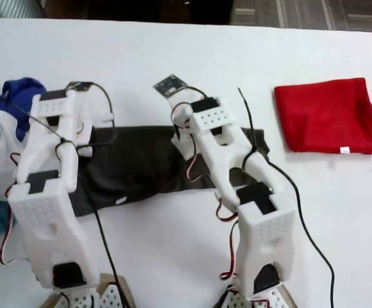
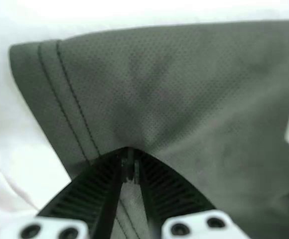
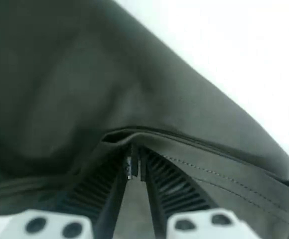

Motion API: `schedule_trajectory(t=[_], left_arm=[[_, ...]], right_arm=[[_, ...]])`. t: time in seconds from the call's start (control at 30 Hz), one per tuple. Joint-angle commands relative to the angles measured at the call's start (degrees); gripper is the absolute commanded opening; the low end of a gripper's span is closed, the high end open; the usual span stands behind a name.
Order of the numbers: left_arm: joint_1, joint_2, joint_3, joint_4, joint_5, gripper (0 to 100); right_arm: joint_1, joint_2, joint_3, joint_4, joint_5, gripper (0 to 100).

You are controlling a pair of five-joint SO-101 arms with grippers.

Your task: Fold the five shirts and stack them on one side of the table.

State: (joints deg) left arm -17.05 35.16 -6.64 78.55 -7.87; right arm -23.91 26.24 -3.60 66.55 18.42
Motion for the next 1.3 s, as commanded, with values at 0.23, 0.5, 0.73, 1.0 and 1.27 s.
schedule_trajectory(t=[0.23,0.5,0.73,1.0,1.27], left_arm=[[-0.62,0.79,-1.27,-1.41,0.35,2],[-0.53,-2.02,-2.68,3.08,0.44,2],[-0.88,-11.52,-3.21,14.33,-0.44,2],[-1.49,-16.18,8.92,18.64,-5.89,2],[-6.42,-17.58,21.32,7.30,-10.20,2]], right_arm=[[4.53,-11.56,-2.20,7.43,-0.97,2.0],[12.09,-19.65,4.22,13.32,4.22,2.0],[16.48,-19.82,15.30,7.08,4.75,2.0],[17.36,-19.82,18.11,6.90,6.68,2.0],[19.21,-19.82,20.04,6.90,8.79,2.0]])
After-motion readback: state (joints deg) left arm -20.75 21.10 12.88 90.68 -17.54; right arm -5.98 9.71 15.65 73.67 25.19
